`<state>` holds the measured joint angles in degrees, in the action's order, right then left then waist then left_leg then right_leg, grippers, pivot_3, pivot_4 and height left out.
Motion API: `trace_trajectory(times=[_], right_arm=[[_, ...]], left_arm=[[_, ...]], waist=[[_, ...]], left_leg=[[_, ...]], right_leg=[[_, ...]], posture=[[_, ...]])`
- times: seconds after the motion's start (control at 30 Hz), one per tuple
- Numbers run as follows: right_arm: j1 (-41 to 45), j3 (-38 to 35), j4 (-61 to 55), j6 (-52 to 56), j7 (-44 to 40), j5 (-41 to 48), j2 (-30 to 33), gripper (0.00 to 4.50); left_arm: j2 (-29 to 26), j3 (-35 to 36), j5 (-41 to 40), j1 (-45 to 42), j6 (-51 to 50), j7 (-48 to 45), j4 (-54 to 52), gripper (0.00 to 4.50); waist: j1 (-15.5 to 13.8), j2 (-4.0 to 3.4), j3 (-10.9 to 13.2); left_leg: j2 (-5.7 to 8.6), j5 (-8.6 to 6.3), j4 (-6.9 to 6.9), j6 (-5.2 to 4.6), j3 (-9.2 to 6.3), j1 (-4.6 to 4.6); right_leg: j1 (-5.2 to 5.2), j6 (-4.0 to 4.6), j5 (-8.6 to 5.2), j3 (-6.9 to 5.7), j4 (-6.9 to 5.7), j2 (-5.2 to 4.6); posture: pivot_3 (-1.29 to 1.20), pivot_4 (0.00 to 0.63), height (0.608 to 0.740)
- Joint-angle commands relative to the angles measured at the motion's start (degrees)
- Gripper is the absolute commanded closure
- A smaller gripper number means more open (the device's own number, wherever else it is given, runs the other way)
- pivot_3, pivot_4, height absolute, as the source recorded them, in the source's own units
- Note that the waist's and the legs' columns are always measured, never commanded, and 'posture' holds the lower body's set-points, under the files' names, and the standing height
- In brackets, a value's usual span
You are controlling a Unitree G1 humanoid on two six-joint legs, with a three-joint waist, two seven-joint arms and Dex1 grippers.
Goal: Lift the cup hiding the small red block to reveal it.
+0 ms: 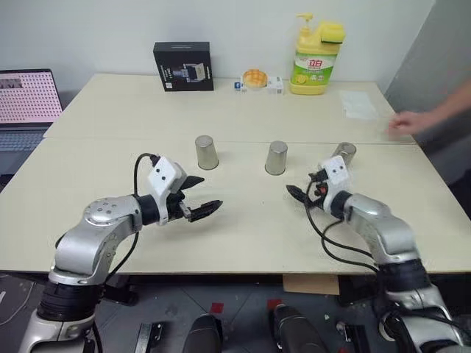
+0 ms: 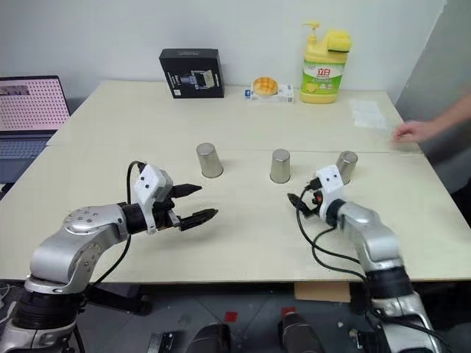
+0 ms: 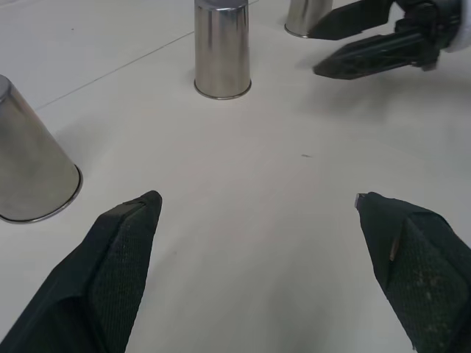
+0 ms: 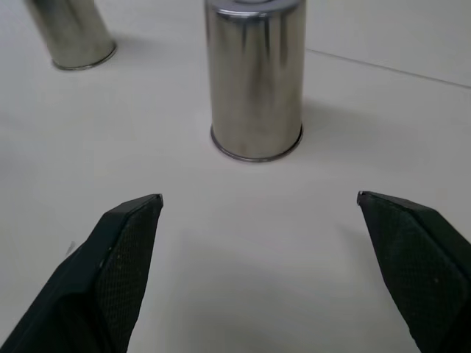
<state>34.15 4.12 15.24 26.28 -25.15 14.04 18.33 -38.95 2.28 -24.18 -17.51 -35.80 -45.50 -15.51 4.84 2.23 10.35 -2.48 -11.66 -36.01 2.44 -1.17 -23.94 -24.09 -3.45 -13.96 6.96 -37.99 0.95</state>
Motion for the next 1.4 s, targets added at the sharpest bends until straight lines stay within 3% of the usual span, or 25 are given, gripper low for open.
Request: trace_trajectory(times=[0.03,0.3,0.87,1.17,1.4], right_arm=[[7.62,-1.06,12.8,-8.5,0.12,-2.72,-2.12,0.0],[18.14,-2.53,33.42,-18.39,-2.08,-4.96,-5.12,0.0],[28.54,-5.91,50.87,-27.82,-2.79,-6.7,-10.07,0.0],[28.48,-8.0,51.0,-30.46,-5.74,-6.15,-10.49,1.82],[26.38,-9.25,36.12,-25.64,-2.71,-5.31,-7.66,1.85]], left_arm=[[0.42,-0.47,0.87,0.02,1.97,0.66,-2.04,0.02],[0.55,0.44,0.72,-0.22,1.89,1.87,-1.98,0.02],[0.37,-0.13,0.94,-2.19,2.14,1.34,-0.68,0.02],[1.22,-0.49,1.34,-2.36,2.5,1.9,-0.22,0.0],[0.91,-0.07,1.23,-1.62,2.08,1.43,-0.55,0.0]], waist=[[0.04,-0.01,0.0],[0.19,-0.02,0.01],[0.36,-0.05,0.03],[0.41,-0.06,0.04],[0.33,-0.17,0.1]], left_leg=[[0.01,0.0,0.0,0.0,0.01,-0.01],[0.02,0.0,0.03,0.0,-0.06,-0.03],[0.02,0.0,0.03,0.0,-0.12,-0.01],[0.02,0.0,0.03,0.0,-0.12,0.0],[0.02,0.0,0.03,0.0,-0.13,-0.05]], right_leg=[[-0.01,0.0,0.01,0.01,0.0,0.0],[0.02,0.02,0.01,-0.03,0.0,-0.01],[0.02,0.02,0.01,-0.06,-0.06,0.01],[0.01,0.22,0.12,-0.06,-0.07,0.01],[-0.01,0.22,0.13,-0.06,-0.08,0.01]], posture=[[0.0,0.15,0.74],[0.0,0.15,0.74],[0.0,0.15,0.74],[0.0,0.15,0.74],[0.0,0.15,0.74]])
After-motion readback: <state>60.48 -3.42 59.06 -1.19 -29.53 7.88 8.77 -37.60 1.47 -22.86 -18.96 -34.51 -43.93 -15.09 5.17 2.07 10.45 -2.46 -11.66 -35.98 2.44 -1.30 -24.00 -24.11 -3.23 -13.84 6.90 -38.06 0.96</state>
